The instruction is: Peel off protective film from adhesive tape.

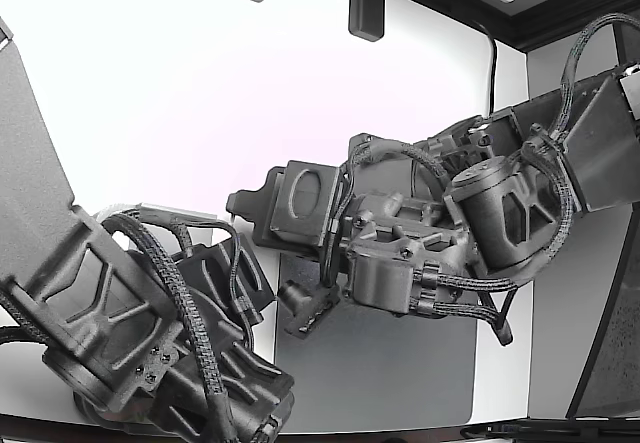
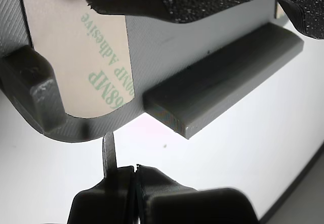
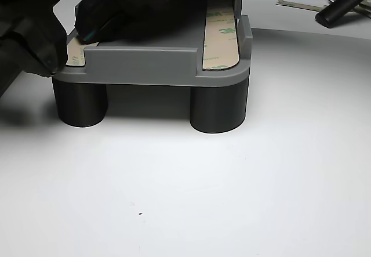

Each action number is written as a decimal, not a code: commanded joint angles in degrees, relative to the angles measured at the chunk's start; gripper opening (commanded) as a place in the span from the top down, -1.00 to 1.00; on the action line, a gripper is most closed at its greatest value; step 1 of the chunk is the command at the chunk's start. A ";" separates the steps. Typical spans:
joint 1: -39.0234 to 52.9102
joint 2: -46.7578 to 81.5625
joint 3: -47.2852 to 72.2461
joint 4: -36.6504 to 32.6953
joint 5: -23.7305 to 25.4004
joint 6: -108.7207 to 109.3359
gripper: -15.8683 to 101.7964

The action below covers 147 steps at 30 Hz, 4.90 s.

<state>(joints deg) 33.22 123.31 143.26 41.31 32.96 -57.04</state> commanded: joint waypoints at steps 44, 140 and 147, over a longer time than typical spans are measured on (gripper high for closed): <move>-0.18 -2.37 -3.08 -0.44 0.79 0.62 0.92; 1.05 -2.02 -3.60 -0.79 0.88 2.37 0.92; 1.32 -2.11 -3.60 -1.05 0.97 2.81 0.92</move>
<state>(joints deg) 34.89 119.71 140.80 40.87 33.93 -54.40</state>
